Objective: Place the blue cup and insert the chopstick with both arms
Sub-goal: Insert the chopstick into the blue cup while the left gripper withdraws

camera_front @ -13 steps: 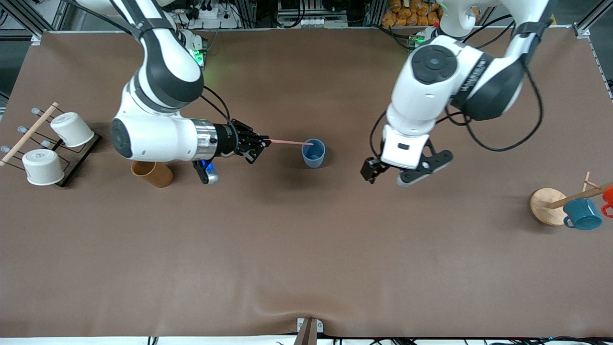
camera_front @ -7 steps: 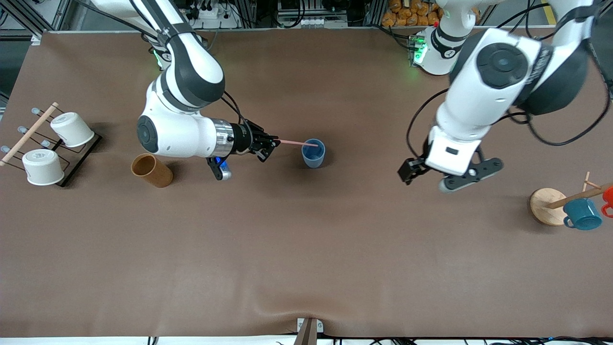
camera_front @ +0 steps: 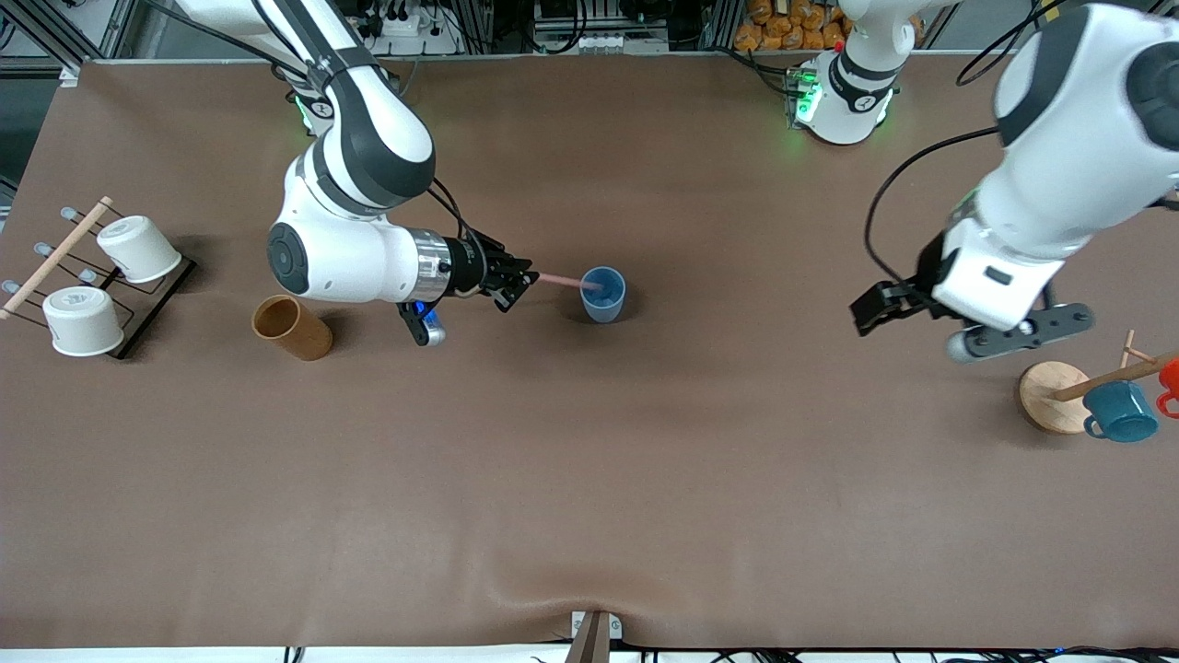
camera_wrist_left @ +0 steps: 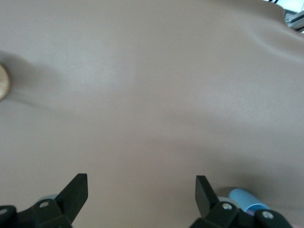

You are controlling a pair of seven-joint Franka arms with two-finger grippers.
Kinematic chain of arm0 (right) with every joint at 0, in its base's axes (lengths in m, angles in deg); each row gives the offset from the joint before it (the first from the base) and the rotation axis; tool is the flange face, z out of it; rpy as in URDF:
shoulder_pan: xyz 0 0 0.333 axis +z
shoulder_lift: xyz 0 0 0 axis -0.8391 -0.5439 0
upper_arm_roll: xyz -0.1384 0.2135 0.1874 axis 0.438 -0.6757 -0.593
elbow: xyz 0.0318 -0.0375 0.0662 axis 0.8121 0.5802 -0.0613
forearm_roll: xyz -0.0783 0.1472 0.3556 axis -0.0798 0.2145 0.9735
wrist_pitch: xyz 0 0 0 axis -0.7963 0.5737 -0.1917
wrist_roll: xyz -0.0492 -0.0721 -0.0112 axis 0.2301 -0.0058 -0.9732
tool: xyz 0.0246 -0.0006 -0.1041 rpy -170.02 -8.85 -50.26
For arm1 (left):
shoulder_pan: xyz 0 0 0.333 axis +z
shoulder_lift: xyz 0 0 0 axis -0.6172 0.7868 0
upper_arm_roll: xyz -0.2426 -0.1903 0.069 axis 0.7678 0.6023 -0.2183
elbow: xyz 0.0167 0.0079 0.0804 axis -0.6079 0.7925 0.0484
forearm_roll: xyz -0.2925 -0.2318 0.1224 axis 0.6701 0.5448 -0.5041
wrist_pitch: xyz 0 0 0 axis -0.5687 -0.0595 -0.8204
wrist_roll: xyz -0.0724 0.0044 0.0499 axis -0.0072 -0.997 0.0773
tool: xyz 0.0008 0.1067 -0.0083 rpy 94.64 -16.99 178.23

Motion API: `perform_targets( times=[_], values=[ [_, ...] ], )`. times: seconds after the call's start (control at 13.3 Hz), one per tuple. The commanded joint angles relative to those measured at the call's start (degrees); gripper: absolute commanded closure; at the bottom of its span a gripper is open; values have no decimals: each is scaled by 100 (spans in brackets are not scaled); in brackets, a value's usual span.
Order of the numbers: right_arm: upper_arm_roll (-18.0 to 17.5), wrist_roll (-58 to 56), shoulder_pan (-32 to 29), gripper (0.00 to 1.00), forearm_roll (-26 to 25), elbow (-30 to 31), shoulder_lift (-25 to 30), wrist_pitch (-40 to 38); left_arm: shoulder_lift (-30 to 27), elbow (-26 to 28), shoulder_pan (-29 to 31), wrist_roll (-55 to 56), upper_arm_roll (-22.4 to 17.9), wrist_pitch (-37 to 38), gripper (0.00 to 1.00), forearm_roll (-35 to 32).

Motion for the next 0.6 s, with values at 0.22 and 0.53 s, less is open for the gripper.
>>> perform_targets(
  times=[0.22, 0.53],
  values=[
    [45, 449, 13, 0, -71, 7, 184, 12, -633, 70, -789, -1781, -1828, 574, 0, 583],
    [90, 512, -846, 0, -482, -931, 149, -1548, -959, 202, -1098, -2064, -2446, 952, 0, 583]
  ],
)
